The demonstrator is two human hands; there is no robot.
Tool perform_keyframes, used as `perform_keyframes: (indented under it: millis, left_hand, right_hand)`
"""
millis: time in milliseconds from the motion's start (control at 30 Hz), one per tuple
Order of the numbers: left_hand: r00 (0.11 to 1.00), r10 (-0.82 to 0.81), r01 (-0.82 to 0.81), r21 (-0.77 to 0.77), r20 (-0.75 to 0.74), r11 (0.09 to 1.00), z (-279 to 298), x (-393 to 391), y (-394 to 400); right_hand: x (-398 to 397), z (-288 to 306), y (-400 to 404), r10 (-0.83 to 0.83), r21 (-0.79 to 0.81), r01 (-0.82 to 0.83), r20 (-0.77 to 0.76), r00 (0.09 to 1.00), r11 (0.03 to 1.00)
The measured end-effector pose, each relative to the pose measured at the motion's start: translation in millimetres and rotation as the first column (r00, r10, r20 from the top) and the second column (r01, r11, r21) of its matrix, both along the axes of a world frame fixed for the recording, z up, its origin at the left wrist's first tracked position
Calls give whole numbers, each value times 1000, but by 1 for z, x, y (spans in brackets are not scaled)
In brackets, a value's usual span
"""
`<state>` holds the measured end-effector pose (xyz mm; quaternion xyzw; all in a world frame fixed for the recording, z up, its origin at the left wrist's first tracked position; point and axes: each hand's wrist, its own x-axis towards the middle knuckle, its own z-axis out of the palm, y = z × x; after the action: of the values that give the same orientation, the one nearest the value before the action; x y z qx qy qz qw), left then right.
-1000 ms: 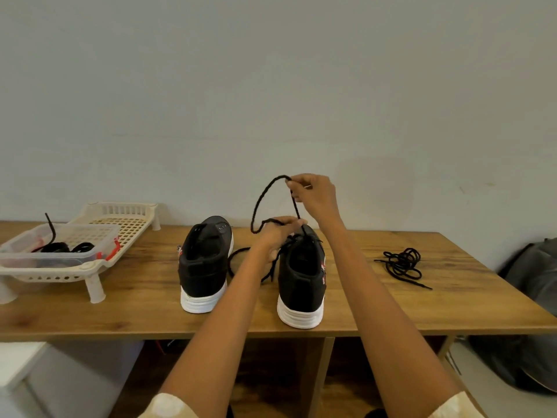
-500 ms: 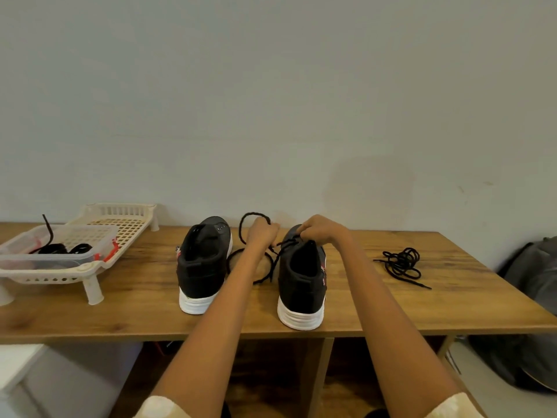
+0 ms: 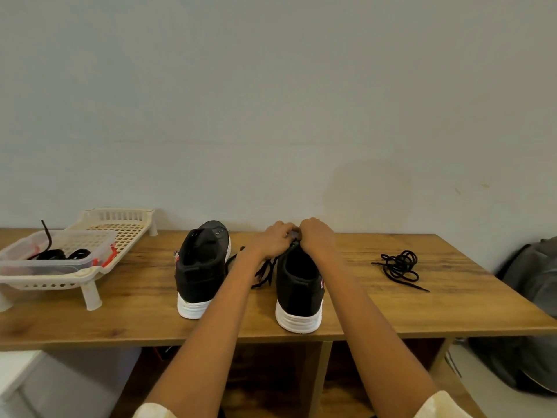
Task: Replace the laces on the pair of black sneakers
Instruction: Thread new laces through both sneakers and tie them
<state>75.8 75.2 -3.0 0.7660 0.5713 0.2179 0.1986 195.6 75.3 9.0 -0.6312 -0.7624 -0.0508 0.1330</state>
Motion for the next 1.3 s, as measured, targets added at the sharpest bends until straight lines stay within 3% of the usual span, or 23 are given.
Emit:
perform_keyframes:
  millis: [133, 300, 400, 500, 533, 633, 700, 733, 800, 867, 933, 1033, 1100, 1167, 1233, 1300]
  left_hand:
    - [999, -12, 10, -32, -46, 999, -5, 0, -1]
    - [1000, -19, 19, -26, 18, 999, -5, -5, -4]
    - [999, 32, -32, 7, 24, 999, -7, -11, 1]
    - [997, 42, -43, 18, 58, 999, -5, -13, -3]
    - [996, 31, -31, 5, 80, 1000, -2, -12, -5]
    - [996, 34, -37, 41, 78, 998, 5, -8, -6]
    - [991, 137, -135, 193, 5, 972, 7, -9, -2]
    - [980, 191, -199, 255, 56, 946, 10, -10, -1]
    - [909, 187, -297, 265, 372, 917, 23, -9, -2]
    - [730, 105, -304, 183, 676, 935, 39, -5, -6]
    - [618, 55, -240, 121, 785, 963, 46, -2, -10]
    - [623, 71, -199, 70, 779, 978, 37, -3, -12]
    - [700, 131, -202, 19, 702, 979, 26, -7, -8]
    - [810, 170, -167, -56, 561, 984, 17, -10, -6]
    - [886, 116, -76, -106, 450, 991, 8, -14, -5]
    - [892, 43, 17, -128, 450, 992, 2, -23, -8]
  right_hand:
    - [1, -6, 2, -1, -27, 0, -14, 1000, 1000]
    - [11, -10, 9, -21, -39, 9, -330, 944, 999]
    - [15, -8, 9, -99, -136, 14, -641, 761, 991]
    - [16, -7, 9, -275, -313, -47, -889, 366, 949]
    - [15, -6, 9, -299, -335, -78, -907, 298, 939]
    - [10, -2, 9, -273, -319, -123, -916, 293, 940]
    - [7, 1, 8, -211, -286, -178, -912, 351, 941]
    - [6, 2, 7, -178, -281, -230, -905, 385, 932]
    - [10, 1, 5, -84, -282, -339, -864, 497, 897]
    - [15, -4, 5, 39, -278, -441, -809, 587, 853]
    - [18, -9, 5, 136, -238, -495, -784, 606, 836]
    - [16, -13, 5, 249, -94, -441, -713, 656, 892]
    - [14, -11, 5, 283, -1, -392, -690, 667, 920]
    - [10, -4, 4, 276, 76, -344, -766, 580, 936]
    - [7, 11, 2, 251, 143, -278, -880, 403, 950]
    - [6, 28, 0, 265, 226, -205, -946, 185, 952]
